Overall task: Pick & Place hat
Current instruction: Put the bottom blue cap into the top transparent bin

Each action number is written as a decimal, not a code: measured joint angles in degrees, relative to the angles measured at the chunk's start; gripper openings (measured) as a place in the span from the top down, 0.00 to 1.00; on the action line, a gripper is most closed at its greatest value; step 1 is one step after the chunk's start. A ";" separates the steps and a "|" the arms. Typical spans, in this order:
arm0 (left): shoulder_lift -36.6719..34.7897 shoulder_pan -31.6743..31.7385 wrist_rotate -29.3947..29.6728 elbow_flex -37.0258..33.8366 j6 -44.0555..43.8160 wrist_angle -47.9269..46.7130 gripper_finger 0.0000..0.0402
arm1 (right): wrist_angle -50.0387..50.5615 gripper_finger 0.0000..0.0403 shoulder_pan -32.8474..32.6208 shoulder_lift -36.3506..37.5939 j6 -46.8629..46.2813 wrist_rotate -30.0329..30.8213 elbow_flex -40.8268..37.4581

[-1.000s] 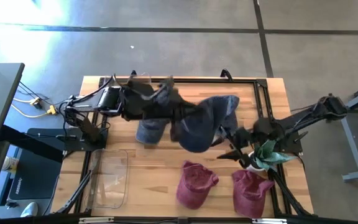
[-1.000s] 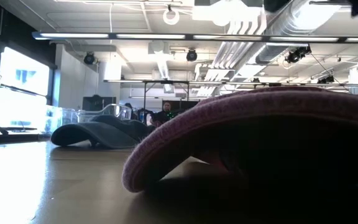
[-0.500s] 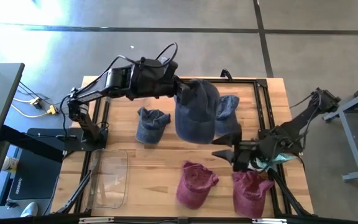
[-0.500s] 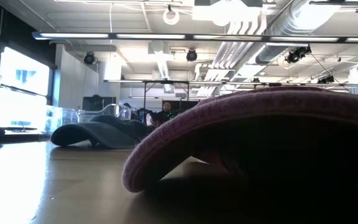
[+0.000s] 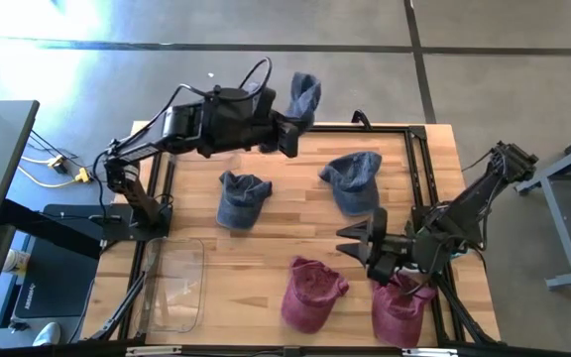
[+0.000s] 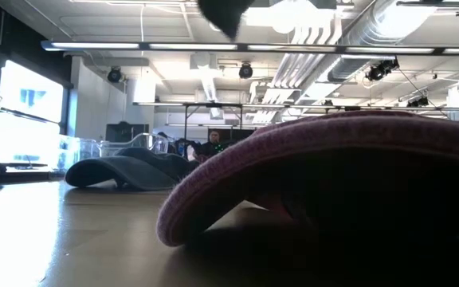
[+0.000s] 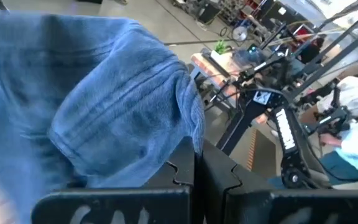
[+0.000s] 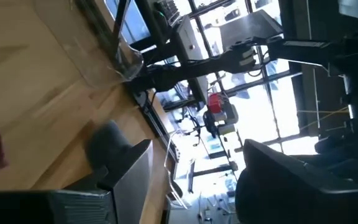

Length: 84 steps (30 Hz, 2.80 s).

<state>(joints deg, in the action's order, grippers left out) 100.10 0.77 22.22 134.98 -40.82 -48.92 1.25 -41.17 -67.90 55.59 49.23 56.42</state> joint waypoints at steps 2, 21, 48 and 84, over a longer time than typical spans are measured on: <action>0.03 -0.03 -1.08 -0.04 -0.13 0.85 1.00 | -1.13 0.38 0.86 0.00 1.49 0.30 0.00; -0.05 -0.04 -6.29 0.00 -3.14 15.06 1.00 | -17.54 0.21 9.77 0.02 29.01 5.40 0.00; -0.03 -0.04 -7.10 0.00 -2.97 20.54 1.00 | -17.37 0.21 11.67 -0.03 27.87 9.14 0.00; 0.34 3.23 -19.83 0.00 11.21 -7.28 0.82 | -0.33 0.98 9.57 -0.04 -33.18 9.55 3.07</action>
<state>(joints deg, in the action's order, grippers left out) 100.44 4.00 2.39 134.98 -29.61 -56.20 0.93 -31.59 -67.94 22.41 58.78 59.49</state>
